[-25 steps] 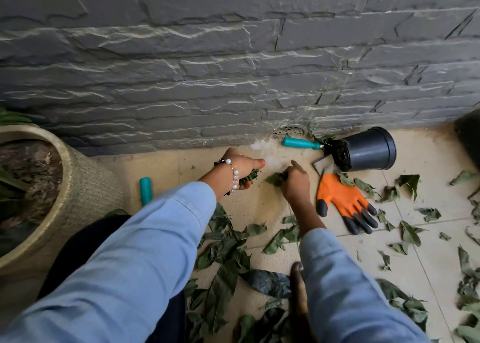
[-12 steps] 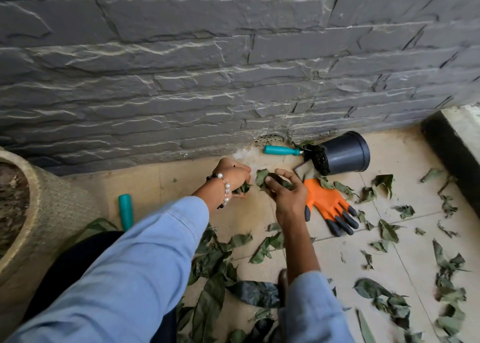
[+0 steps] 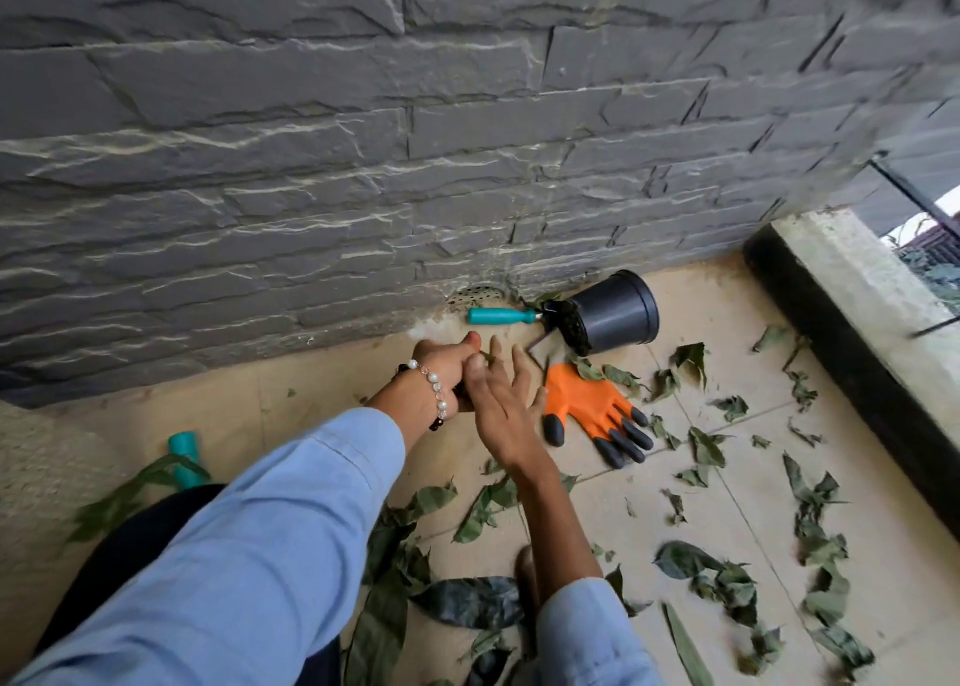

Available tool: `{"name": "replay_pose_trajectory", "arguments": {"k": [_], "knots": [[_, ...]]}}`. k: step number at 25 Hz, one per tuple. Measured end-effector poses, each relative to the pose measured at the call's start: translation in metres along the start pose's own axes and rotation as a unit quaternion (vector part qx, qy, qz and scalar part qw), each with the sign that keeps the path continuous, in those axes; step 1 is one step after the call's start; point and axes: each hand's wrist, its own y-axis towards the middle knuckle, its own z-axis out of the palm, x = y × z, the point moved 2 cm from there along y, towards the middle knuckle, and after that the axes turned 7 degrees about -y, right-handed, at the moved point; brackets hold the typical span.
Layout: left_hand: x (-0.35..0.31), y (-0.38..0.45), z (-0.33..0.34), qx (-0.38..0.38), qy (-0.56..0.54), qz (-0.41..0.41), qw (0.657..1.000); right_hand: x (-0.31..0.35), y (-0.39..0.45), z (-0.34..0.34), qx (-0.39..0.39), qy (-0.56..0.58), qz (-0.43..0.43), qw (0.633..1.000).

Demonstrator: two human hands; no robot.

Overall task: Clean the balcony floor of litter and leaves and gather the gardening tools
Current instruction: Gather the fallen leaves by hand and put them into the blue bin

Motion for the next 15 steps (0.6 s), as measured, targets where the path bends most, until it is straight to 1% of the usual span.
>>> {"name": "replay_pose_trajectory", "arguments": {"k": [1, 2, 3, 4, 5, 6, 7, 8, 9, 10, 11, 12, 13, 15], "knots": [[0.000, -0.001, 0.001, 0.001, 0.013, 0.004, 1.000, -0.001, 0.000, -0.007, 0.009, -0.042, -0.004, 0.999], [0.000, -0.003, 0.003, 0.001, 0.018, 0.009, 1.000, -0.002, 0.001, -0.013, 0.013, -0.045, -0.007, 0.999], [-0.002, -0.005, 0.005, 0.000, 0.014, 0.012, 1.000, -0.003, 0.005, -0.018, 0.016, -0.002, -0.004, 1.000], [-0.004, -0.007, 0.006, -0.001, 0.005, 0.015, 1.000, -0.005, 0.010, -0.025, -0.003, 0.089, 0.000, 0.996], [-0.008, -0.008, 0.004, -0.007, -0.002, 0.020, 1.000, -0.009, 0.018, -0.032, -0.053, 0.193, 0.011, 0.980], [-0.011, -0.008, 0.001, -0.014, -0.007, 0.025, 1.000, -0.018, 0.032, -0.037, -0.124, 0.244, 0.027, 0.961], [-0.015, -0.007, -0.004, -0.023, -0.008, 0.030, 0.999, -0.027, 0.048, -0.042, -0.188, 0.227, 0.044, 0.955], [-0.017, -0.006, -0.010, -0.031, -0.011, 0.033, 0.999, -0.039, 0.068, -0.045, -0.215, 0.134, 0.067, 0.965], [-0.020, -0.006, -0.016, -0.038, -0.012, 0.035, 0.999, -0.053, 0.090, -0.048, -0.209, 0.006, 0.085, 0.974], [-0.022, -0.007, -0.021, -0.046, -0.009, 0.037, 0.998, -0.062, 0.110, -0.048, -0.174, -0.106, 0.083, 0.975], [-0.024, -0.007, -0.025, -0.054, -0.006, 0.039, 0.998, -0.071, 0.132, -0.045, -0.127, -0.190, 0.074, 0.971], [-0.025, -0.008, -0.028, -0.057, -0.007, 0.040, 0.998, -0.079, 0.149, -0.042, -0.087, -0.247, 0.072, 0.962], [-0.026, -0.007, -0.030, -0.055, -0.012, 0.043, 0.998, -0.085, 0.165, -0.039, -0.063, -0.281, 0.078, 0.955], [-0.029, -0.004, -0.031, -0.047, -0.024, 0.047, 0.997, -0.090, 0.186, -0.037, -0.037, -0.296, 0.104, 0.949]]}}
